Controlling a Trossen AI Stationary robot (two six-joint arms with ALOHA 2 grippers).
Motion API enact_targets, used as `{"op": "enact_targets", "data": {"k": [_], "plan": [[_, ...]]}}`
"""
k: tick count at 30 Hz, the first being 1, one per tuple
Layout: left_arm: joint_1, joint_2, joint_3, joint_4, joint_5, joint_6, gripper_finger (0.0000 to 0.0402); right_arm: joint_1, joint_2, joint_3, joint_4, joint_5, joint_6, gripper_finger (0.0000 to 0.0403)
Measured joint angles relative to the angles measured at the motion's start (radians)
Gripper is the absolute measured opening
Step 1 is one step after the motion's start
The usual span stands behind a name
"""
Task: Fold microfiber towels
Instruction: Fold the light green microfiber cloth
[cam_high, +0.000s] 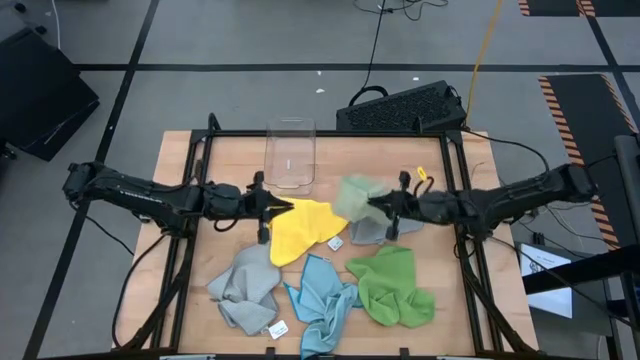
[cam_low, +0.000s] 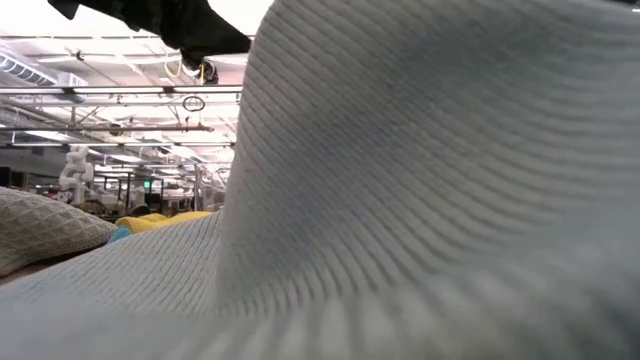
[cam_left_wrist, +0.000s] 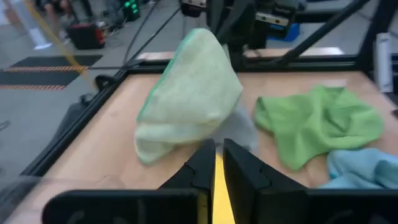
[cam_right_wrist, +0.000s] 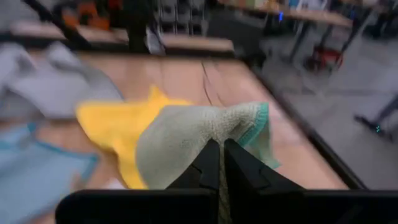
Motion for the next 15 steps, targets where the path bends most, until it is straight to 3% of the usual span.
{"op": "enact_targets", "data": {"k": [7,11,15], "plan": [[-0.131,0.17,0.002,0.281,-0.048,0.092,0.006,0.235,0.134,0.0,0.275,0.13,-0.021,0.0003],[-0.193,0.248,0.049,0.331,-0.148,0.109,0.0123,0.324,0.202,0.0,0.418,0.179,-0.084,0.0003],[-0.223,0.331,0.139,0.354,-0.176,0.145,0.0196,0.354,0.234,0.023,0.619,0.179,-0.169,0.0003]]}}
